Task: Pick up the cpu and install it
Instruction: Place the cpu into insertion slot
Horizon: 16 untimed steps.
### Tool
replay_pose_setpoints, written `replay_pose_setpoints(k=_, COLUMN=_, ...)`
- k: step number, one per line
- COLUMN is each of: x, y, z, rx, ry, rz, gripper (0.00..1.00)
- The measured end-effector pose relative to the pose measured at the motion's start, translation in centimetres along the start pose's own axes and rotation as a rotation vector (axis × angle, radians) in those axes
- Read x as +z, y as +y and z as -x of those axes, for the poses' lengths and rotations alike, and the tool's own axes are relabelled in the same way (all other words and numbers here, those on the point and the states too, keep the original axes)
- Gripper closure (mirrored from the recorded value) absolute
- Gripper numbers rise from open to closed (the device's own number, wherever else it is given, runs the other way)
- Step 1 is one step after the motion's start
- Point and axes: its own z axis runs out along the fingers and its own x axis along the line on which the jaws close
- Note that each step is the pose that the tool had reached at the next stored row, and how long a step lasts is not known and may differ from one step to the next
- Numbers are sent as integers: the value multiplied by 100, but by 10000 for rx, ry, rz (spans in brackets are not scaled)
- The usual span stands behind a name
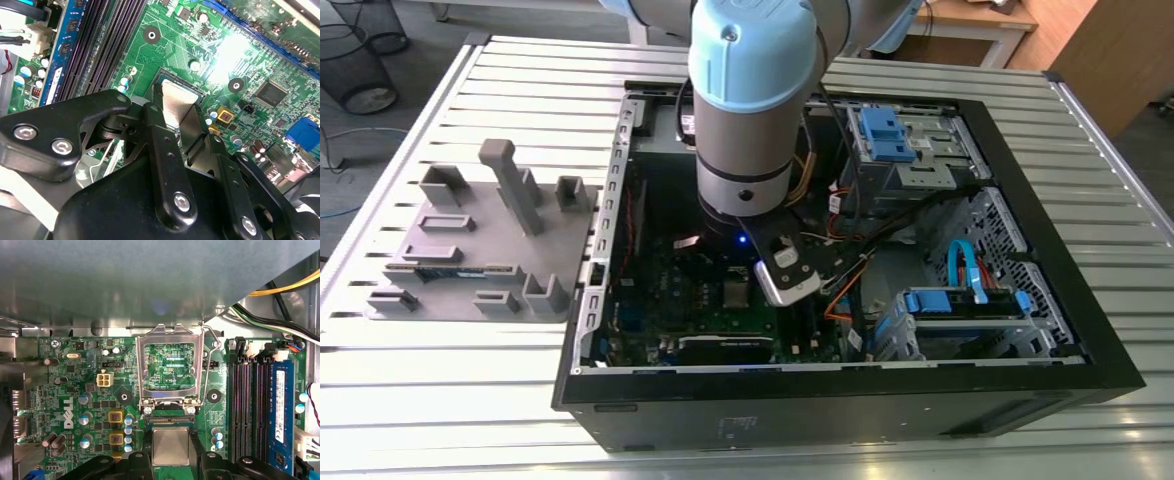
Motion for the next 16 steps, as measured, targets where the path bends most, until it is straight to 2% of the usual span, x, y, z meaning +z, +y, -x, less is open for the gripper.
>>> replay_pose_setpoints(k=7, x=13, y=0, z=-1, rx=0, ry=2, rz=-3, gripper=62)
replay_pose_setpoints(k=16, x=18, y=0, z=-1, rx=2, ry=1, rz=39, gripper=62)
